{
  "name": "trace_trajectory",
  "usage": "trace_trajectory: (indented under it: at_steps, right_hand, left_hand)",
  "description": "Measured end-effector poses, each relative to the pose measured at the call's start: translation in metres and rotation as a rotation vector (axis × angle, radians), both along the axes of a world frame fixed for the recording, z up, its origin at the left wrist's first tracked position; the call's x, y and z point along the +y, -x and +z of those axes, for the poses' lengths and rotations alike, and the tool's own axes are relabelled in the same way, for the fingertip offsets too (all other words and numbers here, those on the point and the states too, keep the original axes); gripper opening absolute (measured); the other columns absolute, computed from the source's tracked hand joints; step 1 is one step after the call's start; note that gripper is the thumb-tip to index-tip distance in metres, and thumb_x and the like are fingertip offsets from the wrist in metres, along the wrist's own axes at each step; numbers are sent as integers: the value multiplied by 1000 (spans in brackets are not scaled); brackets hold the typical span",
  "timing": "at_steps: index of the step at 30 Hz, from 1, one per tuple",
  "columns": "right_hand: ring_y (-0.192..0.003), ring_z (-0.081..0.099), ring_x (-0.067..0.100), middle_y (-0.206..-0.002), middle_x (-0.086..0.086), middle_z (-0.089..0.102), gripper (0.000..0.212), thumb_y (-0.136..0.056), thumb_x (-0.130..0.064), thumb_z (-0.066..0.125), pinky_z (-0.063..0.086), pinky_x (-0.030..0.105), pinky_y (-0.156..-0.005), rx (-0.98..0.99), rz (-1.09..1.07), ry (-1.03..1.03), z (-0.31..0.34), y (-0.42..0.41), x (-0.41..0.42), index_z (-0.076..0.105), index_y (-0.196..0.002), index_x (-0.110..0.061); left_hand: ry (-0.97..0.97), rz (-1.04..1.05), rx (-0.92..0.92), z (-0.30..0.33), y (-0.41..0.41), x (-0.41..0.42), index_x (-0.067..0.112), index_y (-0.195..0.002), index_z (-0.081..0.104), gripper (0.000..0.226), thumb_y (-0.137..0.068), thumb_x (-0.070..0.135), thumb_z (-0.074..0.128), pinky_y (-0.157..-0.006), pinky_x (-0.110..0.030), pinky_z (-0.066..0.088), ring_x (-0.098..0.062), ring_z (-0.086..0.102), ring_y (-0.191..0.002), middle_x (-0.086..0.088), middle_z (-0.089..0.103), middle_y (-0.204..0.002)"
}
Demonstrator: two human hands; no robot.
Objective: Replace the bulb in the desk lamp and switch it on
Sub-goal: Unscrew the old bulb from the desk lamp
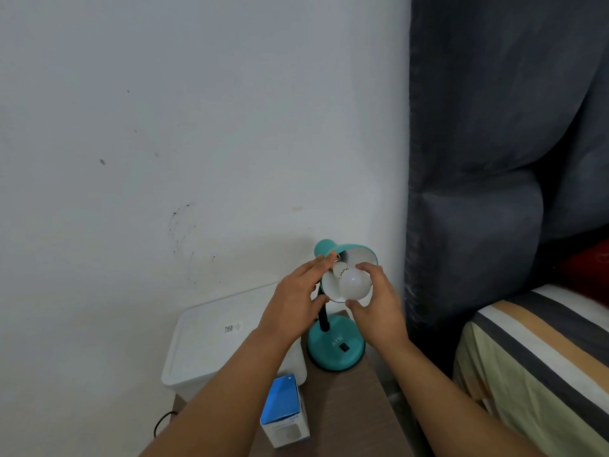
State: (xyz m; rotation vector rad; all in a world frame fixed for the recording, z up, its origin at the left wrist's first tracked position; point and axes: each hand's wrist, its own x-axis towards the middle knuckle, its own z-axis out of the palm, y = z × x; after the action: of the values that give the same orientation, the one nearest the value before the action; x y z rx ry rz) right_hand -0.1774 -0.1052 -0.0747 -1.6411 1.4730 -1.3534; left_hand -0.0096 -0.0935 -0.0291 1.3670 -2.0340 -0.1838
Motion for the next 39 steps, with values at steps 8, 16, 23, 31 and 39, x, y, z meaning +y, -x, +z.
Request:
trace_trajectory:
  at_steps: [8, 16, 23, 31, 39]
  right_hand:
    - [-139, 37, 20, -152, -1, 40, 71, -74, -38, 82, 38, 41, -111, -13, -16, 0, -3, 6, 2, 46, -135, -37]
    - [-127, 46, 10, -138, -11, 50, 64, -74, -48, 79, 47, 42, -102, -55, -27, 59, -10, 24, 28, 53, -131, -33]
    - [-104, 52, 6, -117, -12, 48, 68, -73, -41, 81, 43, 16, -86, -89, -54, 14, -24, 41, 69, 55, -134, -25]
    - [-100, 55, 9, -114, -8, 53, 59, -71, -38, 83, 49, 26, -86, -2, -20, -76, -65, 36, 108, 57, -124, -28]
    - [-93, 54, 3, -103, -16, 50, 61, -69, -36, 85, 45, 23, -80, 12, 49, -240, -109, 15, 129, 59, -123, -25]
  left_hand:
    - [-20, 5, 21, -2, 0, 0, 45, -151, 34, 85, -86, 9, 76, -102, -33, 52, -12, 56, -125, 5, 52, -147]
    - [-58, 33, 7, 1, 2, 15, 49, -153, 21, 83, -90, 24, 69, -109, -40, 46, -13, 44, -138, 12, 35, -158]
    - [-120, 101, 78, -8, -3, 49, 39, -155, 27, 72, -94, 30, 65, -114, -40, 40, -12, 42, -139, 8, 39, -156]
    - [-170, 242, 133, -43, -29, 113, 27, -151, 39, 59, -97, 31, 62, -115, -18, 25, -6, 39, -139, 7, 45, -152]
    - [-195, 490, 297, -99, -50, 172, 18, -140, 54, 49, -93, 18, 68, -103, -18, 33, -11, 52, -128, 7, 57, -136]
